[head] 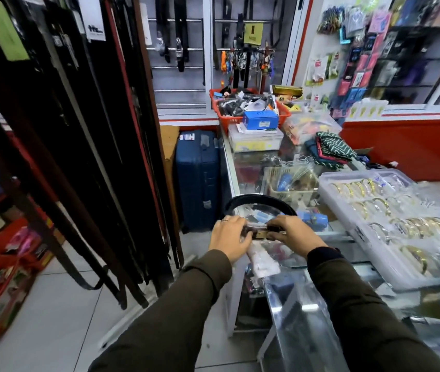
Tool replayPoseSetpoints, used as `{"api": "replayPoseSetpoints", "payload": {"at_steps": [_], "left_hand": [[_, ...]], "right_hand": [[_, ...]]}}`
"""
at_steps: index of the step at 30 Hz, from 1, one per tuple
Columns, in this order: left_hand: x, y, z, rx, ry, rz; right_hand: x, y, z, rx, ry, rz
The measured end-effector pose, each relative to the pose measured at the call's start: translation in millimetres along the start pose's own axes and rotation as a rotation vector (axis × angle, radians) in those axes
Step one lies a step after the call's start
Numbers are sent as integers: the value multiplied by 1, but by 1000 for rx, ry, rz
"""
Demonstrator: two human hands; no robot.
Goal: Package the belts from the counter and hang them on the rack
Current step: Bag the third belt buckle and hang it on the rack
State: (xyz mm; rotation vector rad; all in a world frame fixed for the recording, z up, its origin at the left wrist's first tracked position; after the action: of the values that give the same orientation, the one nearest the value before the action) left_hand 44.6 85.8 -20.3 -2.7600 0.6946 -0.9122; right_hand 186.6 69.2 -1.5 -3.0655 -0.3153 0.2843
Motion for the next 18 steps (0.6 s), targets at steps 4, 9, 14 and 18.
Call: {"api": "replayPoseSetpoints", "payload": {"at_steps": [4, 9, 14, 18], "left_hand": [[-19, 21, -54, 220, 165, -14], [-51, 46, -104, 467, 731, -264], [-67, 60, -132, 623, 1283, -415], [-71, 65, -161, 596, 1242, -422]], "right_hand": [[-42, -7, -18, 64, -167, -50], [-90, -21, -41, 152, -357, -64], [-129, -26, -69, 238, -521, -102], [-161, -26, -85, 251, -741, -149]]}}
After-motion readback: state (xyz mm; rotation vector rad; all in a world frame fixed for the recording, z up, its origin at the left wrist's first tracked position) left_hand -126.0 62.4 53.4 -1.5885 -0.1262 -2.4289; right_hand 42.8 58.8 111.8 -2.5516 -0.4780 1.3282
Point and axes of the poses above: each hand's wrist, its own y-axis away from the middle knuckle, its own z-axis out of the palm, x = y × z, the point moved 10 cm from there along -y, towards the middle knuckle, and after that the axes turned 12 degrees about y, right-handed, at the moved point
